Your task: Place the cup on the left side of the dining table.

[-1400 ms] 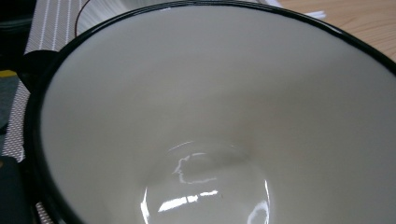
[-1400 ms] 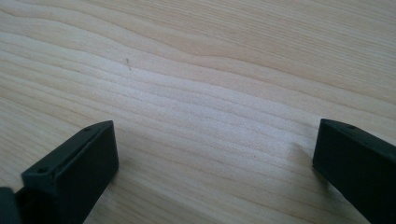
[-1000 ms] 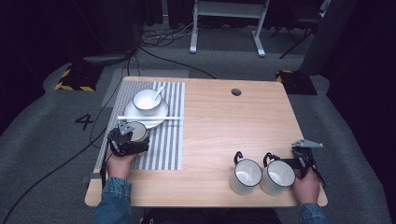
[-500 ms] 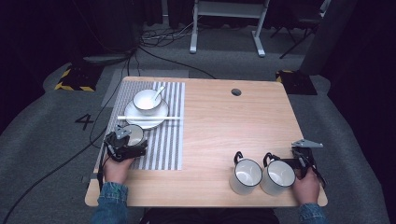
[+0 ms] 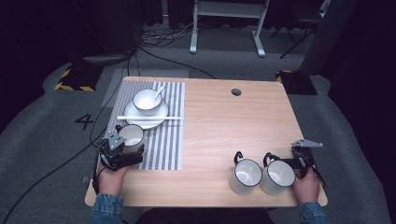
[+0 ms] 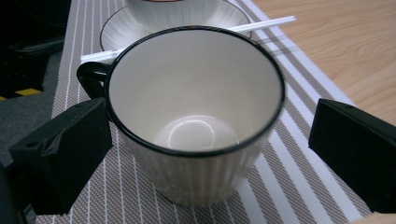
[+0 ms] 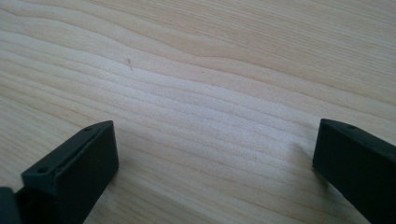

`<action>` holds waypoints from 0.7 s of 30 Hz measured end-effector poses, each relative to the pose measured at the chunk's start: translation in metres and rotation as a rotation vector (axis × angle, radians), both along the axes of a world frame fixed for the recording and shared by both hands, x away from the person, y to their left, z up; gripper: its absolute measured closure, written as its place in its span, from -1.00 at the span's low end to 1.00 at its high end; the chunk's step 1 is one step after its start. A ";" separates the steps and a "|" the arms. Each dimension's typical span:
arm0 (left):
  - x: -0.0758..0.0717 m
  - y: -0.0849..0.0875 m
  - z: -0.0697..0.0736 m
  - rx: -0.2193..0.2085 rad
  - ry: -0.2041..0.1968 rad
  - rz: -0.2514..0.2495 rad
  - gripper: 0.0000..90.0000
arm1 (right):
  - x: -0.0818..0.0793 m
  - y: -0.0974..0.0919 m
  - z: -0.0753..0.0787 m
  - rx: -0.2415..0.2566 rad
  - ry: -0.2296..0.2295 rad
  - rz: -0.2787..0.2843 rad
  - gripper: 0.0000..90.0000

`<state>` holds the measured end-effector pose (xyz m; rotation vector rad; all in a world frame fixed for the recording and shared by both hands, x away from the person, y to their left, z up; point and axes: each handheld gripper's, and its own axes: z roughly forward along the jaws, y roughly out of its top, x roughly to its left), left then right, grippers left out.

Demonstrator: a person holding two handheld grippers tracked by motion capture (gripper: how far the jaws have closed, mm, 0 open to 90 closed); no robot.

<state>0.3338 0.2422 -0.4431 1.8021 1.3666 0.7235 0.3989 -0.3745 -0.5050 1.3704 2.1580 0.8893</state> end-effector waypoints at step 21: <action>-0.043 0.020 -0.002 -0.053 -0.003 -0.082 -1.00 | 0.001 0.000 0.000 -0.002 -0.004 0.009 -1.00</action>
